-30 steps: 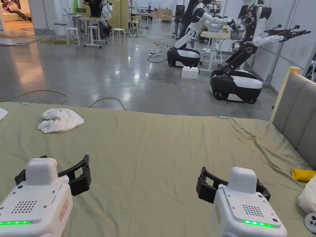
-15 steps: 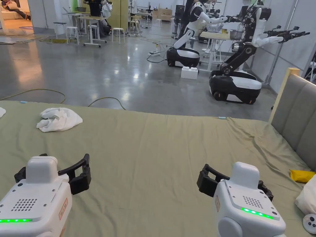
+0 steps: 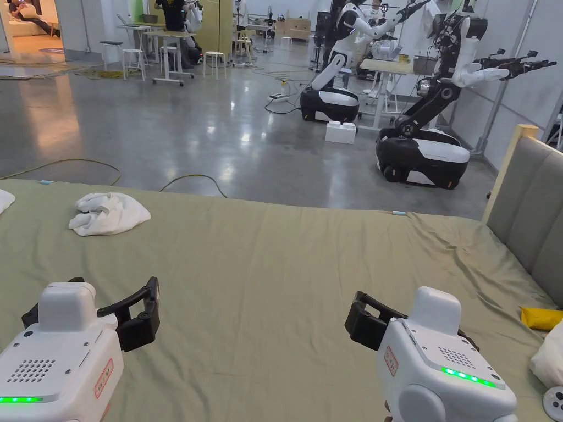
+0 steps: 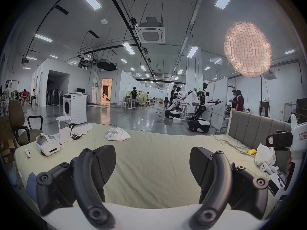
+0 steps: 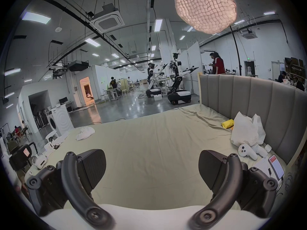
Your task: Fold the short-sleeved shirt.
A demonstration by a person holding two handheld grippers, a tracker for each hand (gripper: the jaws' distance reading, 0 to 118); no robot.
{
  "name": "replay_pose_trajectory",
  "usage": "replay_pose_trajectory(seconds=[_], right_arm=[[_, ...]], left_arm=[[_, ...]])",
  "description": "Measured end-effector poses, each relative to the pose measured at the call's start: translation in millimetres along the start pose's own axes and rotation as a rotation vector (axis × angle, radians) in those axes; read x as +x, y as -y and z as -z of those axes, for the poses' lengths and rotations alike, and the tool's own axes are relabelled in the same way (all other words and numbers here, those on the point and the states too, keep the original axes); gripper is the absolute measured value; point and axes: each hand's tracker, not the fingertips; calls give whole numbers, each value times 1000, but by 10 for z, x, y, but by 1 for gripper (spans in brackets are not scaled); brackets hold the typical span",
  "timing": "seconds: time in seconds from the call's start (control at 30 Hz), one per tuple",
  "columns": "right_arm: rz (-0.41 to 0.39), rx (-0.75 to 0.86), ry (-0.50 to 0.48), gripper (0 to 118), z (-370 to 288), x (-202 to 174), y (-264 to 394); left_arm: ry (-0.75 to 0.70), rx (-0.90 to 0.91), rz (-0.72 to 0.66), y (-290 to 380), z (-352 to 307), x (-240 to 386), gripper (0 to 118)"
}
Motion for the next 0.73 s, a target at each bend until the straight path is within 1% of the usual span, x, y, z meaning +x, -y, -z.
replay_pose_trajectory(seconds=[0.3, 0.43, 0.53, 0.63, 0.67, 0.73], right_arm=[[-28, 2, -2, 113, -13, -60, 7], [-47, -1, 28, 113, 7, -88, 42], [-57, -42, 22, 112, 34, -78, 67], [-26, -74, 41, 112, 64, -52, 71], [-2, -68, 4, 112, 67, -17, 75], [3, -74, 11, 112, 98, 10, 76]], left_arm=[[6, 0, 15, -25, -12, -17, 98], [10, -6, 25, -23, -9, -11, 98], [14, -12, 28, -3, -4, -3, 98], [14, -18, 33, 26, -2, 10, 98], [16, -18, 35, 35, -4, 14, 98], [18, -9, 50, 61, -12, 33, 98]])
